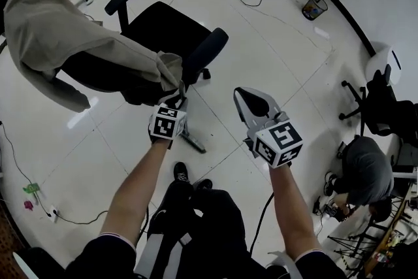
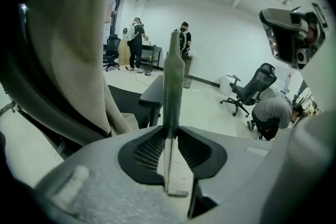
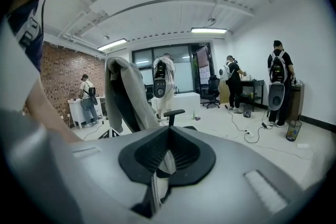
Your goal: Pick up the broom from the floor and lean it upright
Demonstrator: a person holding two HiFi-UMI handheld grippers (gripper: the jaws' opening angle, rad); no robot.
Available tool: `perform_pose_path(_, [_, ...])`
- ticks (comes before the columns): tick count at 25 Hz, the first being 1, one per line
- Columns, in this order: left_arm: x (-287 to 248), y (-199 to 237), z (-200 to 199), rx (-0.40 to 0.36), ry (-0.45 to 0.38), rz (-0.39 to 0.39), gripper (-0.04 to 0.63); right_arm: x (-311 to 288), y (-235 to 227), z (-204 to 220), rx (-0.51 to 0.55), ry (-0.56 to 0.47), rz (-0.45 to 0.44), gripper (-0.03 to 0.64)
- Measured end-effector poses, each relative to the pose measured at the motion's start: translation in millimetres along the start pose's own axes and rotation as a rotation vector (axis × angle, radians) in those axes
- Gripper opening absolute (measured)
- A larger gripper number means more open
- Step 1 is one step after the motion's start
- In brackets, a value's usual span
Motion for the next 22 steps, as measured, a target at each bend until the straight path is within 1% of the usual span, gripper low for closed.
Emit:
perform_pose_path(3, [-6.6, 11.6, -10.7, 0.033, -0.02, -0.037, 0.084, -14.0, -3.8, -7.2, 0.005, -0.002, -0.018, 0.002])
perform_pose_path(6, [-17.7, 16.8, -20.6, 0.078, -0.031, -0.085, 0.084, -25.2, -18.7, -5.4, 0.012, 0.014, -0.056, 0.002])
perform_pose_path(10, [-37.8, 22.4, -38.9, 0.114, -0.036, -0.142, 0.084, -50.9, -50.4, -0.6, 0.019, 0.006, -0.132, 0.002])
perform_pose_path(15, [-56.9, 28.5, -57.8, 0.176, -0.052, -0.226, 0.084, -81.8, -83.1, -0.6, 0.042, 0.0, -0.25, 0.002])
perform_pose_path(18, [-69.1, 34.1, -71.3, 0.205, -0.066, -0.284, 0.084, -94.9, -102.1, 2.3, 0.039, 0.005, -0.295, 0.002])
perform_pose_path(22, [-76.0, 48.2, -81.9, 0.275, -0.088, -0.368, 0.084, -111.9, -117.5, 2.6, 0.04, 0.015, -0.349, 0.002])
Point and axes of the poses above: the fingertips, and each gripper's own axes: x backward along the fingers, y to its left, z out of its underside, the point moved 10 cm from there along x, backward along the fingers, and after that the axes turned 11 degrees about x, right-handed, at the moved point
